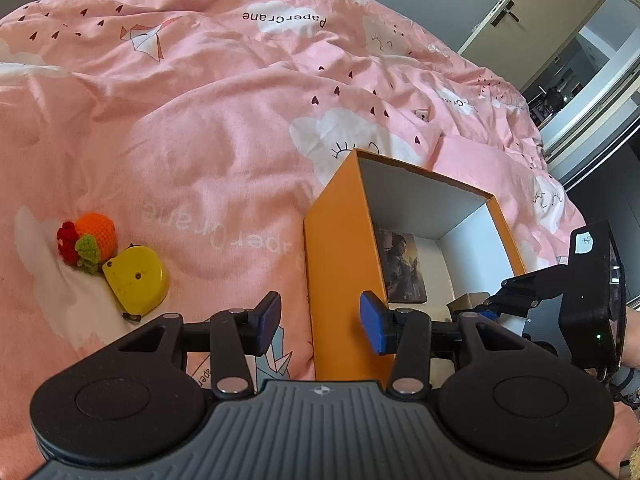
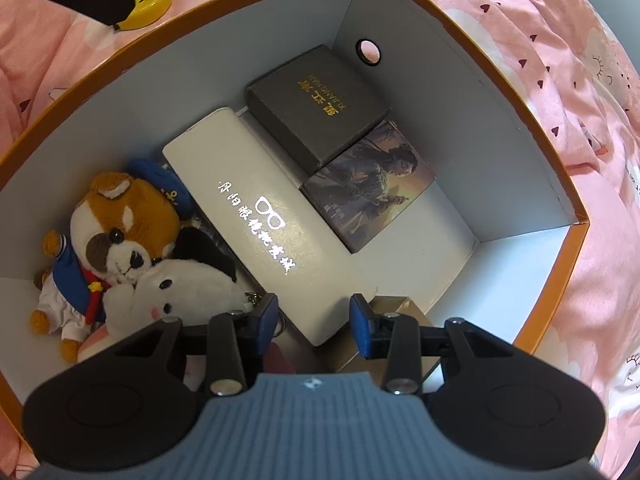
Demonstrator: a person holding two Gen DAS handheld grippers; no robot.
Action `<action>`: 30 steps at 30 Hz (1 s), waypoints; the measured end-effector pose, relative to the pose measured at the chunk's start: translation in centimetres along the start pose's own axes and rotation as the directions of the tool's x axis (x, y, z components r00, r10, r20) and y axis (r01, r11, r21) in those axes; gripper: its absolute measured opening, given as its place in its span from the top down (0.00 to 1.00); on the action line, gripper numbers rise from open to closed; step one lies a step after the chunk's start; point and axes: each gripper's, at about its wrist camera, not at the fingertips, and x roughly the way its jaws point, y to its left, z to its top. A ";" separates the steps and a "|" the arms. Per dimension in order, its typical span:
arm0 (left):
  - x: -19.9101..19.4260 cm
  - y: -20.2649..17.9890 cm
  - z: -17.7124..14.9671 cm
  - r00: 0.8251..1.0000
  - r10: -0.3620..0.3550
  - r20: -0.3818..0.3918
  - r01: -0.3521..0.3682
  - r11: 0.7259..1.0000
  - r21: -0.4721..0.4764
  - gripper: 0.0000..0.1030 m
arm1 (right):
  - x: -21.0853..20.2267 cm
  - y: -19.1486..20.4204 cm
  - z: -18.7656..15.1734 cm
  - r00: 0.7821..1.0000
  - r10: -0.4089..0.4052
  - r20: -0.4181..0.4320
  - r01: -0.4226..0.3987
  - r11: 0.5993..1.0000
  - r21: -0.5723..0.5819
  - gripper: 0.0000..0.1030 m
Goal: Organize objects
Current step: 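Lift both grippers out of the box and move toward the fruit and tape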
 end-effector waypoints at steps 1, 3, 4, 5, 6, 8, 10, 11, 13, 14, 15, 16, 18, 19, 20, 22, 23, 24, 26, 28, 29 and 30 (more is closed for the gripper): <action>0.0 0.0 0.0 1.000 -0.003 0.001 0.003 1.000 -0.002 0.49 | 0.2 0.1 0.1 1.000 -0.007 0.007 0.007 1.000 0.005 0.60; 0.0 -0.1 -0.1 1.000 -0.010 -0.001 0.010 1.000 -0.003 0.49 | 0.2 0.2 0.0 1.000 -0.013 0.017 0.013 1.000 0.009 0.61; 0.1 -0.1 -0.1 1.000 -0.010 -0.004 0.010 1.000 -0.005 0.49 | 0.1 0.2 -0.1 1.000 -0.013 0.018 0.013 1.000 0.016 0.63; 0.1 -0.1 -0.2 1.000 -0.010 -0.005 0.010 1.000 -0.005 0.49 | 0.1 0.2 -0.1 1.000 -0.003 0.017 0.002 1.000 0.024 0.67; 0.1 -0.1 -0.3 1.000 -0.008 -0.006 0.008 1.000 -0.004 0.49 | 0.2 0.2 -0.1 1.000 0.011 0.008 -0.012 0.999 0.029 0.67; 0.1 -0.1 -0.4 1.000 0.000 -0.005 0.000 1.000 -0.005 0.49 | 0.3 0.5 -0.3 1.000 -0.004 0.001 0.004 1.000 0.028 0.69; -0.1 -0.3 -0.6 1.000 0.008 0.007 -0.008 1.000 0.001 0.49 | -0.1 0.5 -0.6 1.000 -0.002 0.022 0.001 0.999 0.051 0.69; -0.2 -0.5 -0.8 1.000 0.014 0.014 -0.014 1.000 0.008 0.49 | -0.5 0.3 -0.7 0.999 0.012 0.042 -0.015 0.997 0.080 0.69; -0.4 -0.8 -1.2 0.999 0.030 0.026 -0.031 0.999 0.024 0.49 | -1.3 0.2 -0.9 0.997 0.030 0.078 -0.040 0.990 0.138 0.69; -0.4 -0.9 -1.3 0.999 0.035 0.028 -0.036 0.999 0.028 0.49 | -1.7 0.2 -1.0 0.996 0.021 0.092 -0.036 0.987 0.157 0.69; -0.4 -1.0 -1.4 0.999 0.040 0.028 -0.041 0.999 0.032 0.49 | -2.2 0.4 -1.1 0.994 0.010 0.110 -0.030 0.983 0.179 0.69; -0.4 -1.1 -1.6 0.999 0.044 0.030 -0.045 0.998 0.036 0.49 | -2.6 0.6 -1.1 0.992 -0.003 0.129 -0.024 0.979 0.203 0.69; -0.6 -1.3 -1.9 0.998 0.047 0.042 -0.049 0.998 0.044 0.48 | -3.7 1.1 -1.2 0.984 -0.032 0.174 -0.014 0.967 0.254 0.69; -0.7 -1.4 -2.0 0.998 0.047 0.050 -0.050 0.998 0.050 0.48 | -4.2 1.2 -1.1 0.978 -0.051 0.203 -0.009 0.959 0.283 0.68; -0.9 -1.5 -2.1 0.997 0.049 0.061 -0.052 0.997 0.055 0.46 | -4.9 1.4 -1.0 0.970 -0.070 0.231 -0.005 0.951 0.311 0.67; -1.4 -1.5 -2.1 0.995 0.051 0.083 -0.056 0.997 0.059 0.44 | -6.4 1.6 -0.8 0.946 -0.105 0.307 -0.017 0.930 0.368 0.66; -1.6 -1.4 -2.1 0.994 0.053 0.093 -0.058 0.997 0.059 0.44 | -7.1 1.8 -0.7 0.932 -0.113 0.344 -0.033 0.919 0.392 0.63; -1.9 -1.4 -2.0 0.992 0.059 0.108 -0.066 0.996 0.060 0.43 | -7.9 1.9 -0.5 0.916 -0.118 0.384 -0.058 0.907 0.416 0.61; -2.5 -1.2 -1.8 0.987 0.074 0.140 -0.084 0.995 0.063 0.42 | -8.9 2.4 0.1 0.882 -0.123 0.454 -0.106 0.888 0.447 0.60; -3.1 -0.7 -1.6 0.983 0.083 0.162 -0.093 0.994 0.060 0.40 | -9.4 3.4 0.9 0.850 -0.134 0.510 -0.132 0.882 0.452 0.60; -3.3 -0.3 -1.5 0.981 0.087 0.171 -0.098 0.994 0.054 0.40 | -9.4 3.9 1.3 0.838 -0.138 0.528 -0.141 0.880 0.453 0.60; -3.5 0.1 -1.4 0.979 0.102 0.179 -0.111 0.993 0.045 0.40 | -9.3 4.5 2.0 0.827 -0.134 0.545 -0.153 0.880 0.449 0.60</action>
